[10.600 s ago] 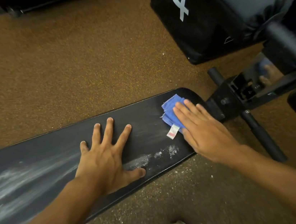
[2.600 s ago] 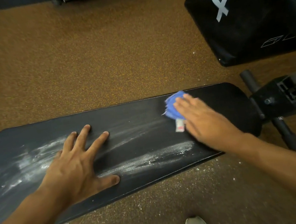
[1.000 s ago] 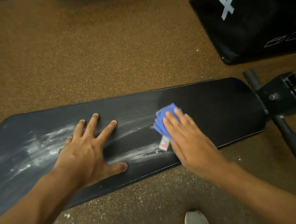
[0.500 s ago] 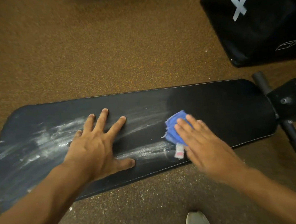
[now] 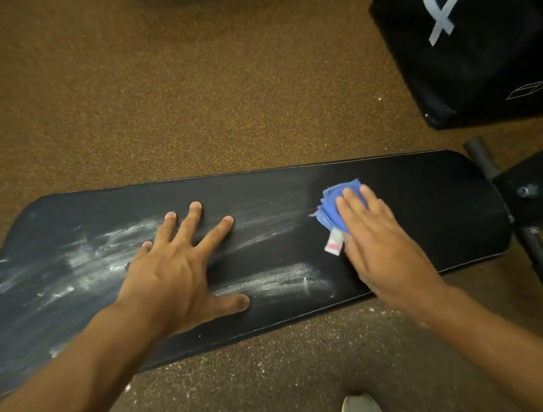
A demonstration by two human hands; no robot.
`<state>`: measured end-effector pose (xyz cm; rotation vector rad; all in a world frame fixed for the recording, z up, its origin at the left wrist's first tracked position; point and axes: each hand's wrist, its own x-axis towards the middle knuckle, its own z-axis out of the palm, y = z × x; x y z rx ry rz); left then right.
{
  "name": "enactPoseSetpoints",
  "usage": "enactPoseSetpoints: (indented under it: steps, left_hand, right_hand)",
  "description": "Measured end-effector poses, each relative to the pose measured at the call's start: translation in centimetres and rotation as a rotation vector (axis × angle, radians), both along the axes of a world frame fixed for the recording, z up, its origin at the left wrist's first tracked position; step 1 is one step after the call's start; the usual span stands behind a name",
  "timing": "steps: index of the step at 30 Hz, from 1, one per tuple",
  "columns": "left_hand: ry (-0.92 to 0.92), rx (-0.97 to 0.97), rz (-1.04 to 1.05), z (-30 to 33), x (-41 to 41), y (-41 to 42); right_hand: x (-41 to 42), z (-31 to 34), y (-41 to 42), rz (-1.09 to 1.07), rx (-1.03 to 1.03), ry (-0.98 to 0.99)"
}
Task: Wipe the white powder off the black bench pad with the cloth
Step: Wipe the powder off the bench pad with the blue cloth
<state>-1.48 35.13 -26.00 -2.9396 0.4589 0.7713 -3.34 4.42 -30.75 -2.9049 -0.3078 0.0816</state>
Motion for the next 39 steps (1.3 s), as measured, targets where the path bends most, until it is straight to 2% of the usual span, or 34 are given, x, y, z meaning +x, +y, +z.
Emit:
enactPoseSetpoints:
  steps: [2, 5, 7, 9, 11, 13, 14, 17, 20, 22, 26, 27, 29, 31, 33, 36, 39]
  left_hand:
    - [-0.005, -0.011, 0.005, -0.1, 0.0, 0.0]
    - [-0.001, -0.007, 0.015, -0.1, 0.0, 0.0]
    - [0.000, -0.009, 0.021, 0.0, 0.0, 0.0]
    - [-0.005, -0.008, 0.015, 0.0, 0.0, -0.1]
    - [-0.011, -0.008, 0.008, 0.0, -0.1, 0.0]
    - [-0.012, -0.014, 0.009, -0.1, -0.1, 0.0]
    - [-0.013, -0.016, 0.011, -0.1, -0.1, 0.0]
    - [-0.011, -0.001, 0.014, 0.1, 0.0, -0.1]
    - [-0.004, 0.001, 0.018, 0.2, 0.0, -0.1]
    - [-0.003, -0.004, 0.015, 0.1, 0.0, 0.0]
    - [-0.013, -0.022, 0.021, -0.2, -0.1, 0.0]
    - [-0.014, -0.023, 0.026, -0.2, -0.1, 0.0]
    - [-0.013, -0.014, 0.030, -0.1, -0.1, -0.1]
    - [-0.019, -0.007, 0.029, 0.0, 0.0, -0.1]
    - [-0.018, -0.011, 0.026, 0.0, 0.0, -0.1]
    - [-0.011, -0.008, 0.015, -0.1, 0.0, -0.1]
    - [-0.008, -0.012, 0.015, -0.2, -0.1, -0.2]
  right_hand:
    - [0.4, 0.1, 2.6, -0.033, 0.052, 0.014]
    - [-3.1, 0.2, 4.8, 0.252, -0.022, -0.007]
    - [-4.8, 0.3, 3.0, 0.354, -0.039, -0.019]
    - [-3.9, 0.0, 0.6, 0.278, -0.022, -0.021]
    - [-1.3, -0.2, 0.1, 0.084, 0.007, -0.017]
    - [0.9, -0.3, 2.3, -0.055, 0.052, -0.016]
    - [1.1, -0.3, 3.9, -0.058, 0.061, -0.022]
    - [-1.4, 0.0, 6.9, 0.233, -0.027, -0.041]
    - [-2.9, 0.2, 4.1, 0.407, -0.026, -0.021]
    - [-1.4, -0.1, 2.4, 0.350, -0.021, -0.042]
    - [3.2, -0.1, 6.1, -0.021, 0.043, -0.008]
    - [3.2, -0.2, 7.6, -0.019, 0.038, -0.021]
    - [1.2, 0.0, 9.0, 0.153, -0.010, -0.038]
    - [-1.1, 0.4, 7.6, 0.333, -0.030, -0.002]
    - [-1.4, 0.8, 4.4, 0.394, -0.061, 0.019]
    - [2.4, 0.5, 2.5, 0.190, -0.067, -0.007]
    - [6.6, -0.2, 6.2, -0.033, -0.018, -0.026]
